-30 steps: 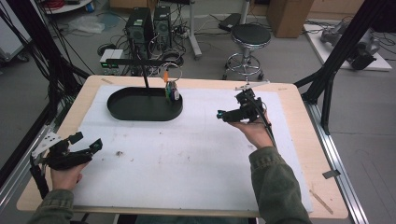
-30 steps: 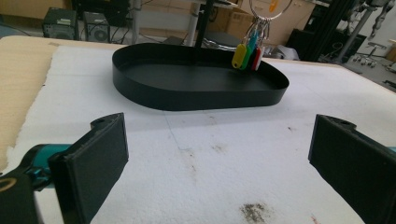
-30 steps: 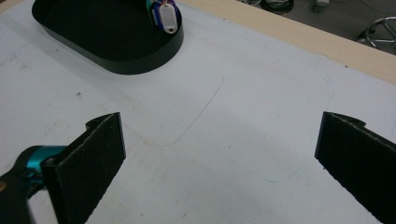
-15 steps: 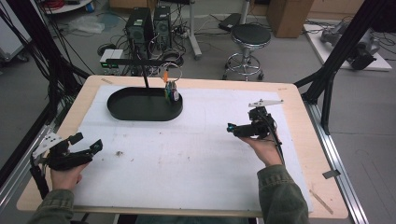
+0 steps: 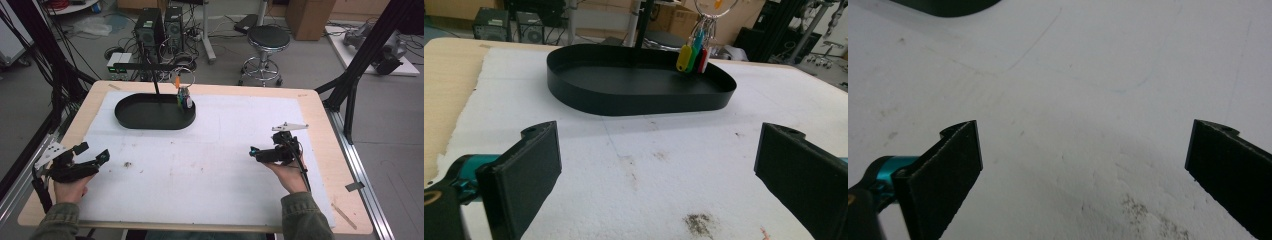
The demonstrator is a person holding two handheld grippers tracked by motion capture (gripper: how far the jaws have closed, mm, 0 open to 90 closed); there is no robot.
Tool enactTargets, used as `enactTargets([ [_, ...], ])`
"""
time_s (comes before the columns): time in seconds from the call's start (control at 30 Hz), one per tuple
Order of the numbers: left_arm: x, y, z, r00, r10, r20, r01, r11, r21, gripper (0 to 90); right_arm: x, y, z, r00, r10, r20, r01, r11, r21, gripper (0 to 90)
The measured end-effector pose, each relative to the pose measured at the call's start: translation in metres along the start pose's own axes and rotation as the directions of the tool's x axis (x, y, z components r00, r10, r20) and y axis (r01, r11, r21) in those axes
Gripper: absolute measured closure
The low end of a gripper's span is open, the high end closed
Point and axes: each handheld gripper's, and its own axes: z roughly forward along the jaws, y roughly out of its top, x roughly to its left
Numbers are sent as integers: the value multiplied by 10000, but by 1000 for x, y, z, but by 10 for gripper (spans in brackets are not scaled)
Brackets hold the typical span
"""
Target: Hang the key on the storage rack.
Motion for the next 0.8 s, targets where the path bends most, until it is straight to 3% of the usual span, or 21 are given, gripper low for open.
enactTargets([
  [0.23,-1,0,0,10000,48,-45,-48,10000,14,53,1,-24,0,9993,-78,364,82,9999,-111,7],
  [0.5,0,0,1,10000,34,-40,-34,10000,18,53,-6,-45,-8,9965,462,699,-438,9984,-352,7],
  [0.8,1,0,1,10000,22,-18,-22,10000,10,53,-5,-53,-15,9906,697,1178,-596,9944,-875,7],
])
